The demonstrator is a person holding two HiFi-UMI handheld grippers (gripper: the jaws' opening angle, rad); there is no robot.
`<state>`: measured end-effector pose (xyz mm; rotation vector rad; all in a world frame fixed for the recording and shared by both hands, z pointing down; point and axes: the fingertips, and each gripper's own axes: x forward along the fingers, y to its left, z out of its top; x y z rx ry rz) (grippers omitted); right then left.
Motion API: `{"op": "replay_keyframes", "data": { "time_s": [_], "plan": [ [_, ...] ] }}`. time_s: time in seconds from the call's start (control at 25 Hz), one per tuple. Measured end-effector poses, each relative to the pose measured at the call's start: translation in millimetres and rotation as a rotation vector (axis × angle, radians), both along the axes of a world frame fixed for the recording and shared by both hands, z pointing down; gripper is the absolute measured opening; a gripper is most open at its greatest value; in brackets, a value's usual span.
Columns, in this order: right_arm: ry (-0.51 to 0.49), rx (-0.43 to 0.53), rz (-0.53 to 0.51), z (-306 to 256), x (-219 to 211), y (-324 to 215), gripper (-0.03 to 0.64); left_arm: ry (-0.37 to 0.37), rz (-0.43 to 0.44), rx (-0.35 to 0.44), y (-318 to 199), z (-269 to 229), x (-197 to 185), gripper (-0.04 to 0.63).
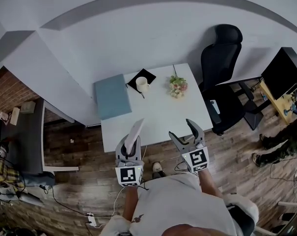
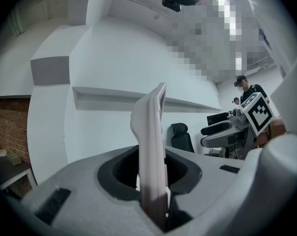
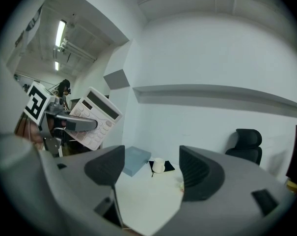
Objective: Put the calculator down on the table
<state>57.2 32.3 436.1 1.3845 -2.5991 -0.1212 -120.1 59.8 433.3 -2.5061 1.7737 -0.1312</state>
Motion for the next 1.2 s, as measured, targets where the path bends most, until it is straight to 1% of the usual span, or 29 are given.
{"op": "replay_keyframes", "data": {
  "time_s": [0.36, 0.6, 0.68, 1.0, 1.2],
  "plan": [
    [0.014, 0.008, 0.031, -1.2, -20.3, -20.0, 0.345, 0.008, 0.034, 0.009, -27.4, 3.5, -19.5, 0.098],
    [0.018, -0.011, 0.054, -0.1, -25.4, -36.4, 0.344, 0.012, 0.043, 0.005, -47.0, 6.5, -26.2, 0.098],
    [0.021, 0.003, 0.056, -0.3, -26.6, -43.1, 0.344, 0.013, 0.050, 0.011, -53.1, 4.0, -27.4, 0.098],
    [0.024, -0.003, 0.060, 2.2, -29.1, -68.8, 0.344, 0.015, 0.047, 0.008, -81.1, 4.8, -31.5, 0.098],
    [0.023, -0.002, 0.049, 1.4, -32.6, -87.3, 0.342, 0.014, 0.030, -0.003, -95.4, 7.5, -36.2, 0.098]
  ]
}}
